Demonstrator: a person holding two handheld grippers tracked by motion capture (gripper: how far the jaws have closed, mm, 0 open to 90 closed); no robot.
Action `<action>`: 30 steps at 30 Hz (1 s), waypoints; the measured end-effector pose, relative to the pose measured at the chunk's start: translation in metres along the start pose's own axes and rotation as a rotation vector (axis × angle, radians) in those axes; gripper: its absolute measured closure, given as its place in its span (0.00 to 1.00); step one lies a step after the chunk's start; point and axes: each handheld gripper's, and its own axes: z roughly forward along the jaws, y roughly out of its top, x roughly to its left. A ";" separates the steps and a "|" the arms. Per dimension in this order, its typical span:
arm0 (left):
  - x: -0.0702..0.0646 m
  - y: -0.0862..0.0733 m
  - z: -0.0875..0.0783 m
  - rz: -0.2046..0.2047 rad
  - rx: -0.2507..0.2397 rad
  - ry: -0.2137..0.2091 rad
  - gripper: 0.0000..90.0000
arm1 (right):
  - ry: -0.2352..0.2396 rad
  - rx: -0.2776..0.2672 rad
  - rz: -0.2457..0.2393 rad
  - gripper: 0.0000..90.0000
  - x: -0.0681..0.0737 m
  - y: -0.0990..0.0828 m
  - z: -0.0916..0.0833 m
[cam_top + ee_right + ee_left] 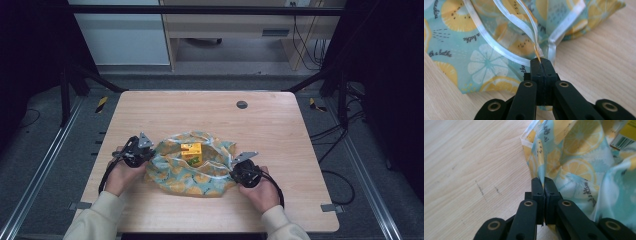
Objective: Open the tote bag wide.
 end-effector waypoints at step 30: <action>0.015 -0.011 0.016 -0.056 0.014 0.007 0.99 | 0.038 0.030 0.028 1.00 -0.005 -0.009 0.005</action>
